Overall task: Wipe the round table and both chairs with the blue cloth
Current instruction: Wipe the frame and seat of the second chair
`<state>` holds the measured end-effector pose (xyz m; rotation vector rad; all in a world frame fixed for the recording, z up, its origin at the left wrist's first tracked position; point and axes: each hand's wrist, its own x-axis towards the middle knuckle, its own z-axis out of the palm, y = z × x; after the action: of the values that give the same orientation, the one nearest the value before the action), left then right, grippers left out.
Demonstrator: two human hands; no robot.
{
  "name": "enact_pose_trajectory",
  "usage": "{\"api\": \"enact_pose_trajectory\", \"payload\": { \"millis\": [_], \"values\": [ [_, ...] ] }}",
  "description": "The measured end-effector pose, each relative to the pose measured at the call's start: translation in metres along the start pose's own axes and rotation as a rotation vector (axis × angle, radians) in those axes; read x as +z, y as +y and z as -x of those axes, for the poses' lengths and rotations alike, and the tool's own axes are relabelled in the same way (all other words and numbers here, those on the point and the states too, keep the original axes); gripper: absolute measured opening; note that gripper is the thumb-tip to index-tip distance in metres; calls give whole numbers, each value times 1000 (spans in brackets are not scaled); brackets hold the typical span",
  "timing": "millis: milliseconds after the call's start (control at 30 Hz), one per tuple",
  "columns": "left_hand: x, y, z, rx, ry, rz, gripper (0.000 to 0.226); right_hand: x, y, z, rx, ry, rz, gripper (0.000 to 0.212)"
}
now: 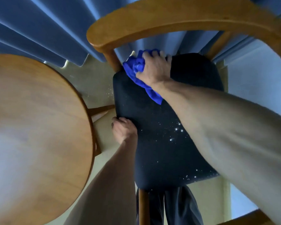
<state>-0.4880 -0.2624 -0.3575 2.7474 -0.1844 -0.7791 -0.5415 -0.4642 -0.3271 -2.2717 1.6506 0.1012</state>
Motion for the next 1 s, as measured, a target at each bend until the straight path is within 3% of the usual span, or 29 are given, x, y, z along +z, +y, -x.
{"api": "enact_pose_trajectory", "payload": {
  "millis": [233, 433, 700, 833, 1000],
  "values": [
    [6, 8, 2, -57, -34, 12, 35, -19, 95, 15, 456, 35, -75, 60],
    [3, 5, 2, -22, -12, -3, 35, -6, 108, 40, 460, 137, -119, 58],
    [-2, -9, 9, -32, -9, 179, 40, 1, 95, 47, 491, 200, -225, 69],
    [-7, -16, 10, -3, -39, 197, 40, 14, 51, 66, 505, 220, -217, 71],
    [-17, -30, 15, -76, -85, 174, 40, 34, -24, 103, 312, 178, -228, 66]
  ]
}}
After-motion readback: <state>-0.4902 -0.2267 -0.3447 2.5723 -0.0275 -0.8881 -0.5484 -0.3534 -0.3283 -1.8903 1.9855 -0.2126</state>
